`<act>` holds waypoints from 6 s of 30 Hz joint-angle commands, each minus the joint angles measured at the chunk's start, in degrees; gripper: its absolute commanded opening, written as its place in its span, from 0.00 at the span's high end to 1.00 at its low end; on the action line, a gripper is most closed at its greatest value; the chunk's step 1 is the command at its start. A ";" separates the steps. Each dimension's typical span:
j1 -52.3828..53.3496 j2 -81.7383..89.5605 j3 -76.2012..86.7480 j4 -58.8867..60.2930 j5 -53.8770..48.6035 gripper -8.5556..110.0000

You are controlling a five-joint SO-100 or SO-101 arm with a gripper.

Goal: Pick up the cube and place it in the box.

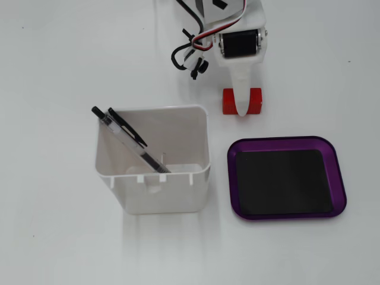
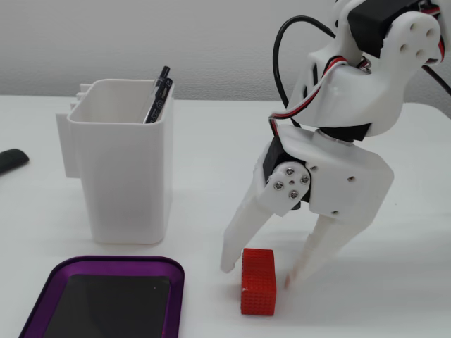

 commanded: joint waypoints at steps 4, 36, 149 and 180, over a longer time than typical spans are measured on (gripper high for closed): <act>-0.26 0.35 0.88 -1.58 -2.29 0.83; -0.97 0.09 -14.50 -22.06 -23.82 0.93; 7.91 99.14 58.71 24.70 -4.39 0.93; 7.91 99.14 58.71 24.70 -4.39 0.93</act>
